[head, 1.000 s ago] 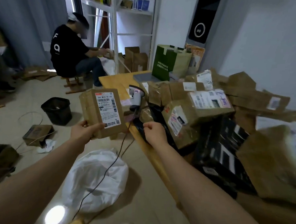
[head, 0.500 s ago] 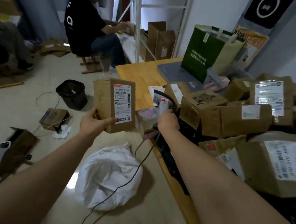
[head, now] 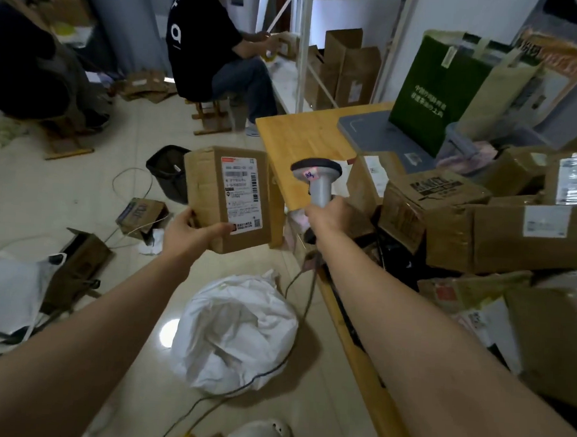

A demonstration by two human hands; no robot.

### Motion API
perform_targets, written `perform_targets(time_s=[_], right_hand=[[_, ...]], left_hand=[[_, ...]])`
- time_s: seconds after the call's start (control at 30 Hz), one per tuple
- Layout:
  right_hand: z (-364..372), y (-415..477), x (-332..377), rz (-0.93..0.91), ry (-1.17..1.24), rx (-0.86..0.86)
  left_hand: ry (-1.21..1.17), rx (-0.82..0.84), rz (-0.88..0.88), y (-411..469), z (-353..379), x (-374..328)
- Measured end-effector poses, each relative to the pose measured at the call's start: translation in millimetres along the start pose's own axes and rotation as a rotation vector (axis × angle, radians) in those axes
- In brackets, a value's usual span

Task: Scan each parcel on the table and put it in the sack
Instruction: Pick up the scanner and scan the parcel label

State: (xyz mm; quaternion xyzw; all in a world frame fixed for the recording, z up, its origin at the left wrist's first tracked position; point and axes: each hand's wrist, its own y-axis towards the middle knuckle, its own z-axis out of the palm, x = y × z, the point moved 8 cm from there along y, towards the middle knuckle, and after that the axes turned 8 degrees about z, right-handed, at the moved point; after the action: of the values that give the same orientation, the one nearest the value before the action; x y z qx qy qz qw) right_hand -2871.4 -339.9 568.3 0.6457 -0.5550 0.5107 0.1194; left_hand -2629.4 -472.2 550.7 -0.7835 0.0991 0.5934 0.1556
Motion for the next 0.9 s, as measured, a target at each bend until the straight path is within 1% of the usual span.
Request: perform_targets(time_s=[0.03,0.1,0.2,0.27,0.37,0.5,0.6,0.73,0.83,0.9], right_hand=[[5,-11,2,0.002,0.113,0.031],[24,-33,1,0.030,0.265,0.143],[60,-59,-11,0.102,0.427,0.383],[83,-69,-25,0.145,0.453,0.504],[112,-69,-57,0.134,0.404,0.558],[141,-57,-103,0.140,0.328,0.546],[157,-48,-136,0.118,0.287,0.529],[168,-52,-187,0.117,0.339,0.496],[168,-66,-228,0.123,0.371,0.355],[169,-85,-252,0.150,0.400,0.242]], left_hand=[[-0.006,-0.006,-0.013,7,-5,5],[0.001,-0.011,-0.042,23,-15,17],[0.022,-0.013,-0.058,47,-24,36],[0.017,0.005,-0.071,61,-24,52],[0.001,0.065,-0.108,75,-17,83],[0.034,0.123,-0.117,89,-8,130],[0.056,0.216,-0.141,94,5,172],[0.065,0.349,-0.159,97,21,234],[0.056,0.459,-0.143,84,35,267],[0.053,0.497,-0.138,69,38,284]])
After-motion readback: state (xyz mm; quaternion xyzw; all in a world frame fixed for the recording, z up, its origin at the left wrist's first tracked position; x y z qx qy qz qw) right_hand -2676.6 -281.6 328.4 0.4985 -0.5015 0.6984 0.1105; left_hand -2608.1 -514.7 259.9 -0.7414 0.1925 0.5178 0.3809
